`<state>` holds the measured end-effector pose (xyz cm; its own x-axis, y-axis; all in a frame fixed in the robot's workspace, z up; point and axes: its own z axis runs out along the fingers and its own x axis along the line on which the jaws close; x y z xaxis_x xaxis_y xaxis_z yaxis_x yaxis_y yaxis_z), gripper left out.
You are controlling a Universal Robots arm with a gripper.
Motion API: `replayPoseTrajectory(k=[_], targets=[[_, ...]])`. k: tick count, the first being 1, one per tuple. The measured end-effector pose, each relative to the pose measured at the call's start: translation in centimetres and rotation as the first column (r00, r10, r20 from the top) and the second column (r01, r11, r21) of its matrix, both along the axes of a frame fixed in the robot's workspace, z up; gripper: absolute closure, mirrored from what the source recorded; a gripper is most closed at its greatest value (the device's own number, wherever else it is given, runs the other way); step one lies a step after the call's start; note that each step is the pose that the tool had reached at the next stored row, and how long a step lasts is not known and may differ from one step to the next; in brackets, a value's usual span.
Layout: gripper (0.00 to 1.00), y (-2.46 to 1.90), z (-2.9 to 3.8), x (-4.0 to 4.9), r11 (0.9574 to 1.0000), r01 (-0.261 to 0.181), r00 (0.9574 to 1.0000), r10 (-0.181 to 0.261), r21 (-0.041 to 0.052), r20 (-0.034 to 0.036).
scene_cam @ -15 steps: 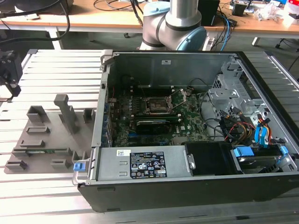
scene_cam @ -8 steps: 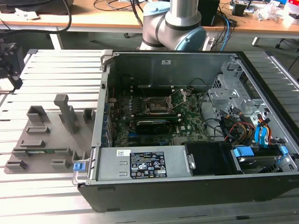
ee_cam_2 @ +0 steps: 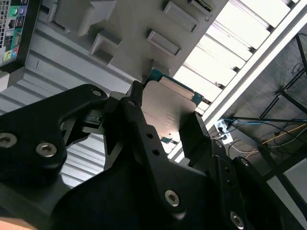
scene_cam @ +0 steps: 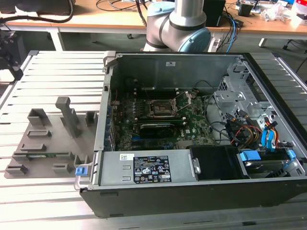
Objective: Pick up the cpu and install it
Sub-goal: 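Pick up the cpu and move it towards the insertion slot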
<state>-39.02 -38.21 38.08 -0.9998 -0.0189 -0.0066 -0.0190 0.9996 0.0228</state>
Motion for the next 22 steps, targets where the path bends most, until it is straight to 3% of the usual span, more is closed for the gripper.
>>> replayPoseTrajectory(k=[3, 8, 11, 14, 20, 22], targets=[[0.45, 0.14, 1.64, 0.00, 1.0000, 0.000, 1.0000, 0.000, 0.0000, -0.0001], [0.45, 0.15, 1.78, 0.18, 1.0000, 0.000, 1.0000, 0.000, -0.0002, -0.0004], [0.45, 0.14, 1.76, 1.67, 1.0000, 0.000, 1.0000, 0.000, -0.0012, -0.0001], [0.45, 0.15, 1.76, 2.56, 1.0000, 0.000, 1.0000, 0.000, -0.0014, -0.0001], [0.45, 0.24, 1.76, 6.09, 1.0000, 0.000, 1.0000, 0.000, -0.0031, -0.0001], [0.45, 0.25, 1.76, 6.57, 1.0000, 0.000, 1.0000, 0.000, -0.0033, -0.0002]])
